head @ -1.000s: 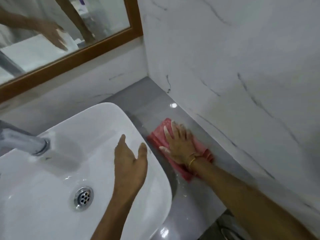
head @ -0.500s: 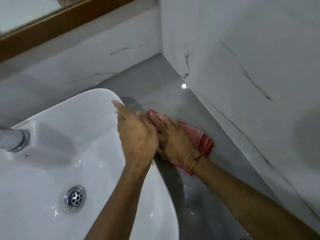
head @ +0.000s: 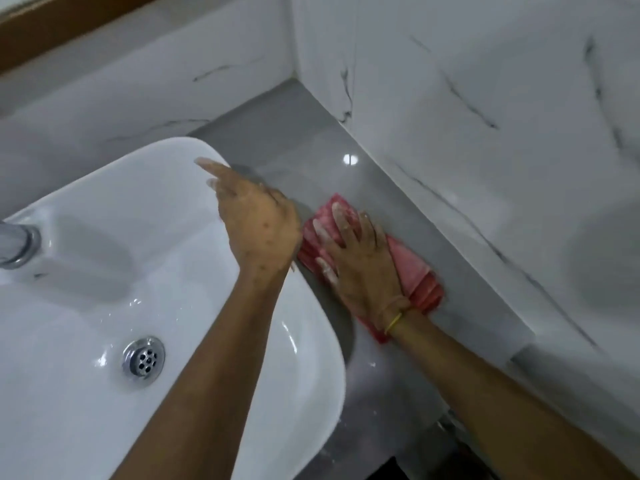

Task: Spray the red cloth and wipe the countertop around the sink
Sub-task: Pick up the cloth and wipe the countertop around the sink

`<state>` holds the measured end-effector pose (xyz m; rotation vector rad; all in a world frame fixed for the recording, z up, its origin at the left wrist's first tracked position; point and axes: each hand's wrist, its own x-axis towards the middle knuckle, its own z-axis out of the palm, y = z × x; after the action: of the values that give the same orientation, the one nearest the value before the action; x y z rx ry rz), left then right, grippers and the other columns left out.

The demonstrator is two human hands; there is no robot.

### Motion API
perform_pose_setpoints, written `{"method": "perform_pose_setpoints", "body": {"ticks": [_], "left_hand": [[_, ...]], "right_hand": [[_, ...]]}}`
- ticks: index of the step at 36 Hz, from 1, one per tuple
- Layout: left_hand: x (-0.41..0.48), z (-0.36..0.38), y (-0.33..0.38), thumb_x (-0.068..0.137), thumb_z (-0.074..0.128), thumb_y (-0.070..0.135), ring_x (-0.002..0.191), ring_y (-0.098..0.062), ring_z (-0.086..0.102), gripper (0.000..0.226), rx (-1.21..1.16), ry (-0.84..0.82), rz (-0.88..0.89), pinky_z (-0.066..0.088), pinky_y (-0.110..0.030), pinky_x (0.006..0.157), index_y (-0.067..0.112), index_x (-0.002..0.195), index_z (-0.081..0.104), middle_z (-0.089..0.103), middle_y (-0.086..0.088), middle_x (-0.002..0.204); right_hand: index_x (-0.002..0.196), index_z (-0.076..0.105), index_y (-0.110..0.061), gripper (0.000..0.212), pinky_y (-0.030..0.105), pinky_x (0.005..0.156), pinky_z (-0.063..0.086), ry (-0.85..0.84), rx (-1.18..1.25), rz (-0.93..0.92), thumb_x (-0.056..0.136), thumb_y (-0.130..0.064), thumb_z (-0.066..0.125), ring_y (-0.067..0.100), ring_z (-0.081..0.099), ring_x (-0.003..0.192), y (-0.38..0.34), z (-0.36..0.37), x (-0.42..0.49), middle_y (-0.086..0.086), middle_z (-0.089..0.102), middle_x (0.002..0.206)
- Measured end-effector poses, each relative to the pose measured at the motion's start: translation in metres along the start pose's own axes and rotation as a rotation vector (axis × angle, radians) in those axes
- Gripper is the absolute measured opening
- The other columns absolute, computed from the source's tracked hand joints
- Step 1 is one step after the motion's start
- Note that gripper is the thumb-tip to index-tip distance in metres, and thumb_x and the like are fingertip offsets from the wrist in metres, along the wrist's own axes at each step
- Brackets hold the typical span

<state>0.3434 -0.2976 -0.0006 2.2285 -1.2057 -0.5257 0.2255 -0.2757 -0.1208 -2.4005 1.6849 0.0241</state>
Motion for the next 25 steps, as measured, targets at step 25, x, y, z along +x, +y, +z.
{"method": "perform_pose_setpoints", "body": {"ticks": [25], "left_hand": [[-0.074, 0.0, -0.014, 0.097, 0.034, 0.016, 0.136, -0.041, 0.037, 0.072, 0.026, -0.086, 0.079, 0.031, -0.049, 0.114, 0.002, 0.148, -0.015, 0.039, -0.029, 0.145]], "right_hand": [[0.15, 0.014, -0.033, 0.066, 0.053, 0.115, 0.016, 0.014, 0.037, -0.045, 0.091, -0.052, 0.036, 0.034, 0.011, 0.146, -0.016, 0.03, -0.199, -0.001, 0.011, 0.161]]}}
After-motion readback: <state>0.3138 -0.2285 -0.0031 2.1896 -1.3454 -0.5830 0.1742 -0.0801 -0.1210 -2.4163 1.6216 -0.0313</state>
